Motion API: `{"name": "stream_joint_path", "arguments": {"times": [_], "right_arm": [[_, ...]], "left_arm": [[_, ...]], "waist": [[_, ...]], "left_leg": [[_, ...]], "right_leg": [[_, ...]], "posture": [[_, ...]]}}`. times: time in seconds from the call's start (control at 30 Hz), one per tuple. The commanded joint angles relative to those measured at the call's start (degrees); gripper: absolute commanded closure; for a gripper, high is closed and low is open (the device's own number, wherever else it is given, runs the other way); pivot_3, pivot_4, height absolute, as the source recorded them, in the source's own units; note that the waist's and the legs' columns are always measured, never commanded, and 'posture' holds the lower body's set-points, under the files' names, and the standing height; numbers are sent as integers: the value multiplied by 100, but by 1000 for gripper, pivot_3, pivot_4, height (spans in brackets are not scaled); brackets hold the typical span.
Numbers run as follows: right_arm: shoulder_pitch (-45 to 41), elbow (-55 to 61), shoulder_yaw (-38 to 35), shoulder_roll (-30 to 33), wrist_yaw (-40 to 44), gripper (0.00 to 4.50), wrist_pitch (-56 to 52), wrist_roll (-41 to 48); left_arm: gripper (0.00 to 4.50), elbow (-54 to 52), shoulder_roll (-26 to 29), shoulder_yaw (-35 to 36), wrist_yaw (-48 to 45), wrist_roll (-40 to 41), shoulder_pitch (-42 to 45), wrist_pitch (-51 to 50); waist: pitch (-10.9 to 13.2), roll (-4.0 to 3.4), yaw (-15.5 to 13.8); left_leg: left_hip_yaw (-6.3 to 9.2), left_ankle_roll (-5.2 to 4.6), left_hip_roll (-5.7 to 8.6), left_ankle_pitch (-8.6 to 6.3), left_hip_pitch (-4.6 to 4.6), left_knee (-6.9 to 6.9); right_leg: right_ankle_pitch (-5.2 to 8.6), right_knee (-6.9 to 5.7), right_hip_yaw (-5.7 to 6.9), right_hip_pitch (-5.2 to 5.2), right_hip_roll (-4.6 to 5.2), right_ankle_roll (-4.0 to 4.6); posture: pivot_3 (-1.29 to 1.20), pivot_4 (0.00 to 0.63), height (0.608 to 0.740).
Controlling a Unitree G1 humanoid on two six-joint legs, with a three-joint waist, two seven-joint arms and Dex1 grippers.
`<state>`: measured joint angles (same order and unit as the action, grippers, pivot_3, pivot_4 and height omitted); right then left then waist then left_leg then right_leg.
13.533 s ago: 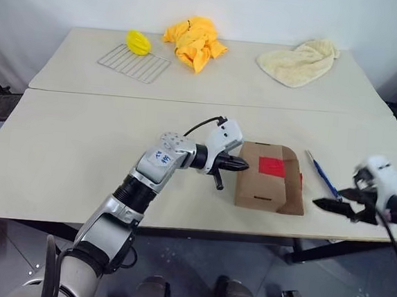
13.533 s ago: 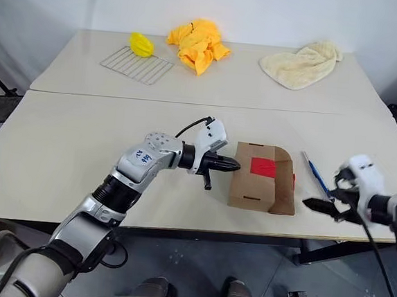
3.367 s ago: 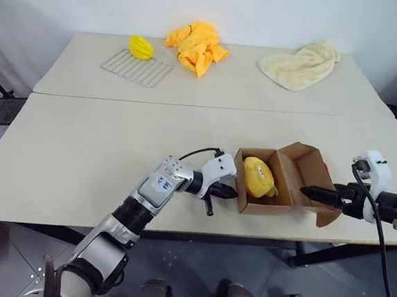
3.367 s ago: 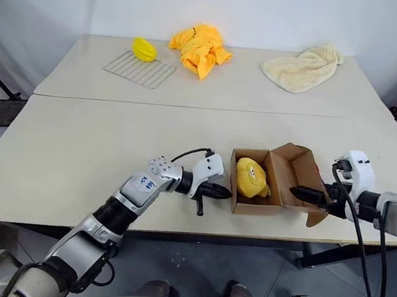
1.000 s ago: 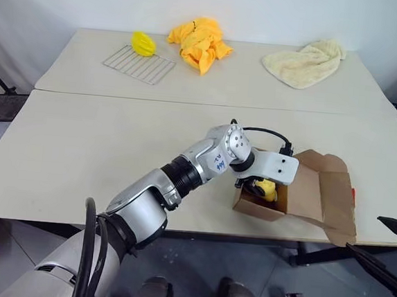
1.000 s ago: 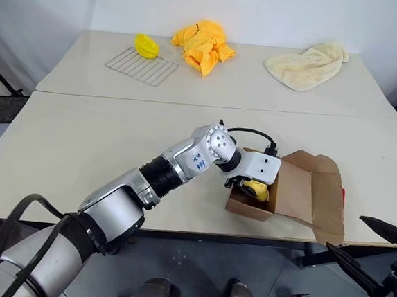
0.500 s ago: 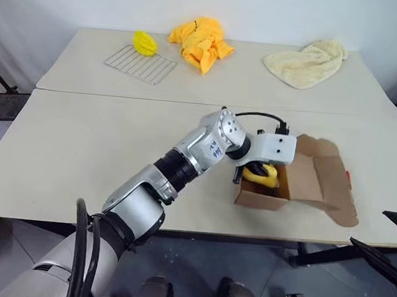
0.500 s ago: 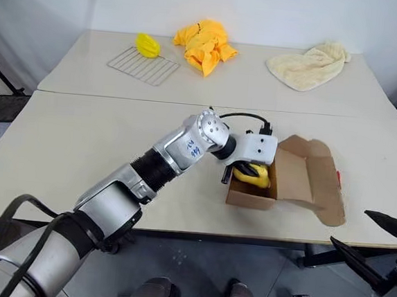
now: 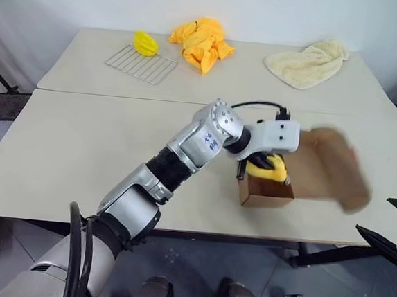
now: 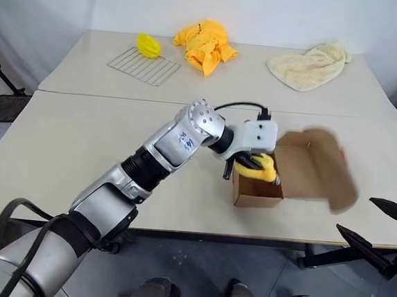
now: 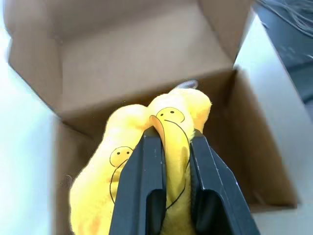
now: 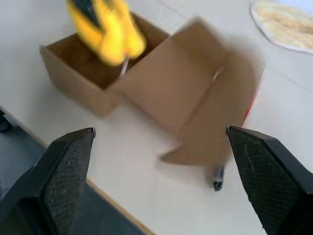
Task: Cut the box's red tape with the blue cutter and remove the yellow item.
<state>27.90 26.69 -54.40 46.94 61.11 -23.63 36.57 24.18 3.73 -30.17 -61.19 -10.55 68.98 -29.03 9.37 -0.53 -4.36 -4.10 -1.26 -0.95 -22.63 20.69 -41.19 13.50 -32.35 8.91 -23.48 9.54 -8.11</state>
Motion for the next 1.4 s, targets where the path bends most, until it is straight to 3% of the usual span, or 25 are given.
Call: {"name": "stream_joint_path", "arguments": {"times": [0.03,0.27,0.43,0.57,0.73,0.97,1.23,1.4], "right_arm": [[-4,-78,-114,104,107,0,105,-9],[-12,-96,-136,145,210,0,47,44],[-462,-480,94,515,353,0,27,81],[-1137,-1064,511,1014,553,0,56,21],[-2232,-1866,1260,1505,833,0,193,-11],[-4146,-3074,2770,1728,1390,0,510,-282],[-5480,-4006,3700,1663,1848,0,751,-667],[-5744,-4219,3876,1616,1986,0,830,-757]], "left_arm": [[4387,-173,-6,29,169,-56,93,114],[4387,-545,-150,964,881,383,211,-574],[4387,-367,-177,1929,2383,405,309,-1075],[4387,-274,61,2467,3721,128,162,-1614],[4387,-561,427,2815,4752,-150,-192,-2451],[4387,-934,1099,2556,5147,-513,-961,-3754],[1891,-2249,1588,2618,5333,-604,-1461,-5010],[346,-3013,1951,2751,5097,-363,-1506,-4649]], "waist": [[0,-1,5],[0,0,15],[0,1,42],[2,3,92],[4,6,149],[8,11,193],[11,13,183],[11,13,214]], "left_leg": [[-1,0,0,0,-1,0],[0,0,-1,0,0,-2],[-1,-1,0,0,-3,-6],[-4,-1,0,1,-17,-1],[-8,4,0,3,-18,5],[-13,12,0,8,-21,6],[-11,16,0,10,-15,3],[-12,22,-2,12,-16,4]], "right_leg": [[0,0,-1,0,0,0],[0,-2,-2,0,0,0],[-2,-6,-6,2,0,-4],[-3,-7,-11,10,0,-5],[-4,-8,-9,8,0,-8],[-6,-11,-10,7,0,-11],[-6,-11,-8,4,0,-12],[-6,-12,-9,3,0,-12]], "posture": [[0,150,740],[0,150,740],[0,150,740],[0,150,740],[0,150,740],[0,150,740],[0,150,740],[0,150,740]]}}
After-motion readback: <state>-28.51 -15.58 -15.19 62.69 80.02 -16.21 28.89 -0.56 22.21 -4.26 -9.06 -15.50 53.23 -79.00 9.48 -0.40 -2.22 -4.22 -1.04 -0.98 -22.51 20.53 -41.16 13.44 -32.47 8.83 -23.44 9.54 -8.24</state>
